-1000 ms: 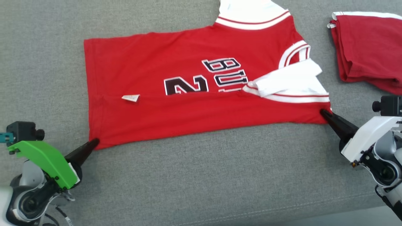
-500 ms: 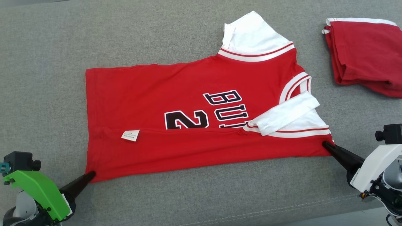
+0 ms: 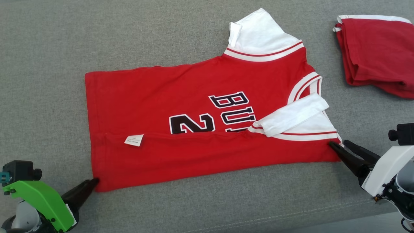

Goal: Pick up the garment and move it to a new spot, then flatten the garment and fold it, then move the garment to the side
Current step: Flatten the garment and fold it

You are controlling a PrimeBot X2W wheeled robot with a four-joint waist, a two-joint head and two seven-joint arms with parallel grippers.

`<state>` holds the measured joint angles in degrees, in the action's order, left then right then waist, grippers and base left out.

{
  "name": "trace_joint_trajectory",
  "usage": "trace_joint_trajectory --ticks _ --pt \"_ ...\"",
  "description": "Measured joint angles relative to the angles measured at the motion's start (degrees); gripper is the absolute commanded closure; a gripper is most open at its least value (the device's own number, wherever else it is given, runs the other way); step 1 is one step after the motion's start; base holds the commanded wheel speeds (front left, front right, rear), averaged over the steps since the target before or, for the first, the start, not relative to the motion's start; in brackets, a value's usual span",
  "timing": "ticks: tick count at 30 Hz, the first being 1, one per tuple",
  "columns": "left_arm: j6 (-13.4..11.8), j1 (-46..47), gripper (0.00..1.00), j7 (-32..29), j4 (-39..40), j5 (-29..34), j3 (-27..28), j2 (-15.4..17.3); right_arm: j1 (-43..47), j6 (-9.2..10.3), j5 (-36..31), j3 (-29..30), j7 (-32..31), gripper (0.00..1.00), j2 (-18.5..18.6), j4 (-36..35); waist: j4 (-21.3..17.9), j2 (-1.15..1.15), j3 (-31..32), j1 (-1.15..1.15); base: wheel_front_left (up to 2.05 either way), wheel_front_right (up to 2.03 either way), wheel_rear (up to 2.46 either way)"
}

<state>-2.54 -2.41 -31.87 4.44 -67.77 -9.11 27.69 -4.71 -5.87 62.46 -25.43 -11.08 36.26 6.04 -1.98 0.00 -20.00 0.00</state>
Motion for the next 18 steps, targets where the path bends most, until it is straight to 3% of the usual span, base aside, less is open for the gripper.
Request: trace_joint_trajectory --ticks 2,5,9,12,18 --pt "-0.08 -0.06 0.00 0.45 0.30 0.49 0.20 0.03 0.00 0.94 -0.58 0.04 0.02 0.00 0.27 -0.83 0.13 0.00 -0.01 0.00 0.00 0.00 0.00" --pt "-0.07 -0.54 0.00 0.82 2.68 3.46 0.19 2.56 -0.28 1.53 -3.54 1.43 1.36 0.00 3.52 -3.42 0.20 0.00 -0.21 0.00 0.00 0.00 0.00" --pt "-0.02 1.48 0.00 2.04 7.35 5.77 1.62 4.53 -5.91 2.44 -7.02 3.90 2.03 0.00 6.25 -7.94 0.18 0.00 -1.44 0.00 0.00 0.00 0.00" --pt "0.03 7.57 0.00 2.23 9.94 8.01 1.87 5.84 -12.92 2.59 -9.27 4.15 1.54 0.00 6.73 -10.58 0.18 0.00 -2.94 0.00 0.00 0.00 0.00" --pt "0.04 18.86 0.00 0.52 11.33 8.08 1.41 6.08 -24.91 5.10 -11.33 3.28 -1.83 0.00 4.55 -11.02 0.29 0.00 -6.86 0.00 0.00 0.00 0.00"
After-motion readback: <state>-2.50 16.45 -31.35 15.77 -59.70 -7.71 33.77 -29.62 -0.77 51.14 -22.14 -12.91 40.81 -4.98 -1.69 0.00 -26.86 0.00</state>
